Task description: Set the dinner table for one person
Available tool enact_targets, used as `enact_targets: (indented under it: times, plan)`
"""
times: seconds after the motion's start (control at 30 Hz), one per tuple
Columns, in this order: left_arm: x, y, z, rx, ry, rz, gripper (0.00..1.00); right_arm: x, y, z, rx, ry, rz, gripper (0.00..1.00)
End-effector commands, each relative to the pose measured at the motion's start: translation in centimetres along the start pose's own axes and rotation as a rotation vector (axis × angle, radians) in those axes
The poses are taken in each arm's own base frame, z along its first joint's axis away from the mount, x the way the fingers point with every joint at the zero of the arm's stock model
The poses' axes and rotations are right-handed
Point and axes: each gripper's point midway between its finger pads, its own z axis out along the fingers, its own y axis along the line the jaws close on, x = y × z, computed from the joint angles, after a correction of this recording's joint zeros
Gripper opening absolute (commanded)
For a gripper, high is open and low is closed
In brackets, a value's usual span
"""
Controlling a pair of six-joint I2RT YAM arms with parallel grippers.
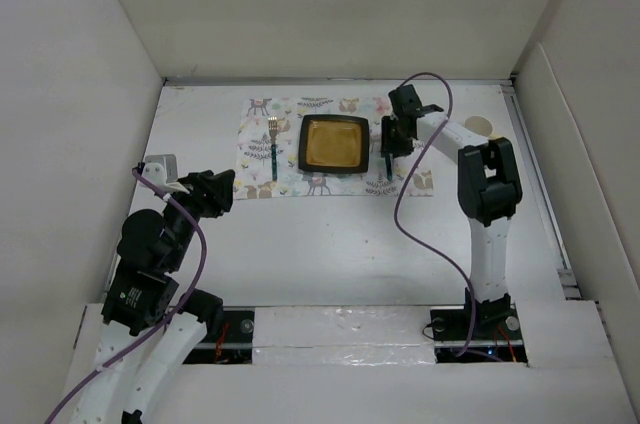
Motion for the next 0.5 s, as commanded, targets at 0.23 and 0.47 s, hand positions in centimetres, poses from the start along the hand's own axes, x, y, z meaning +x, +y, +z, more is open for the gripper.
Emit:
enact_targets:
  times: [0.23, 0.47]
  plan:
    - [-0.9, -0.6, 0.2, 0.028, -0.029, 0.008, 0.48, -7.6, -0.9, -14.2, -0.141, -0.359, 0.063, 0.39]
    - [-1.5, -0.6, -0.3, 0.025, -0.06, 0.001, 0.48, -13.0, -18.2, -21.9, 0.179, -0.752, 0.441, 0.0]
